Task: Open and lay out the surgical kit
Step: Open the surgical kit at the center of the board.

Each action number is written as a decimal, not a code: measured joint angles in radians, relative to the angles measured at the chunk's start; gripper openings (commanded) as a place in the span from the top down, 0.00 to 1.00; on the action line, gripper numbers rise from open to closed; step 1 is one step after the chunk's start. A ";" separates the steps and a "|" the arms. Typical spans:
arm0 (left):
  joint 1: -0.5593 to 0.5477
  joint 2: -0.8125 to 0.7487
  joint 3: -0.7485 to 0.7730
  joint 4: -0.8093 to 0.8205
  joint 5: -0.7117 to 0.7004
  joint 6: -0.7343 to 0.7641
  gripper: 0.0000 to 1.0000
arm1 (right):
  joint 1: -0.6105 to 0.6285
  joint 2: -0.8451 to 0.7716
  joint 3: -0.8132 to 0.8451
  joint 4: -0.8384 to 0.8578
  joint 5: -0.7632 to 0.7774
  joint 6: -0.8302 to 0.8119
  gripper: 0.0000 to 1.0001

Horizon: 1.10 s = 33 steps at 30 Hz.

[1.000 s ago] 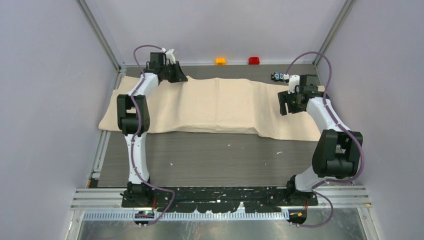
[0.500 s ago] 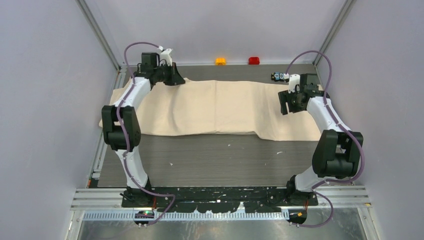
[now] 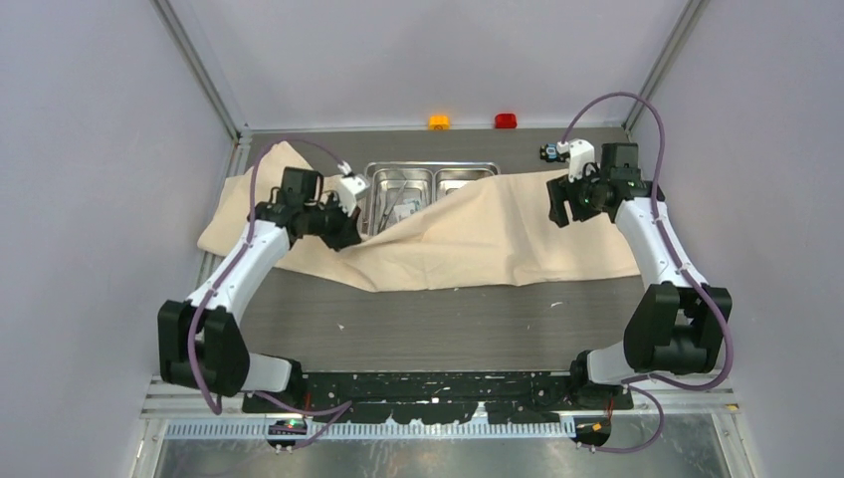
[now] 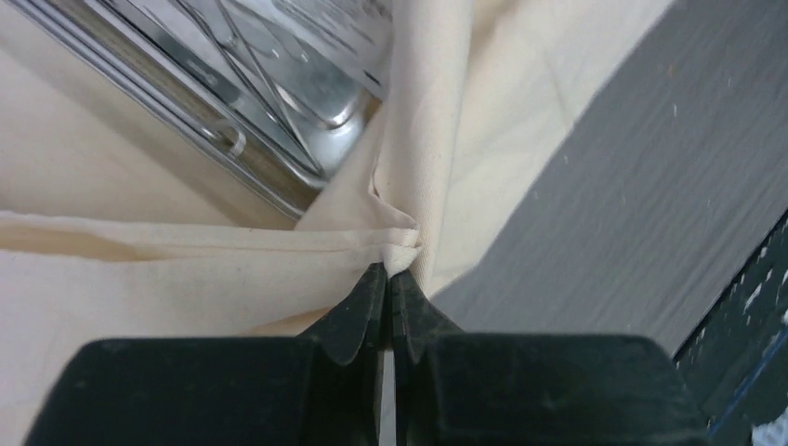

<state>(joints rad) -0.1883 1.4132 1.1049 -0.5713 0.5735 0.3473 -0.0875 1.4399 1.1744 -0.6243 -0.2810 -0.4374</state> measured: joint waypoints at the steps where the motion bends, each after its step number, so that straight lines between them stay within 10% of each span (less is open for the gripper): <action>1: -0.013 -0.035 -0.030 -0.030 -0.010 0.043 0.93 | 0.010 -0.002 0.003 0.001 -0.018 -0.005 0.25; 13: -0.063 -0.199 -0.194 -0.208 -0.121 0.280 0.93 | 0.224 0.151 0.104 0.059 -0.047 -0.005 0.25; 33: -0.065 -0.208 -0.228 -0.140 -0.163 0.186 0.94 | 0.355 0.425 0.421 -0.179 -0.217 -0.111 0.23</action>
<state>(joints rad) -0.2531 1.2057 0.8768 -0.7113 0.4107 0.5335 0.2676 1.8648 1.5951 -0.8028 -0.4980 -0.5480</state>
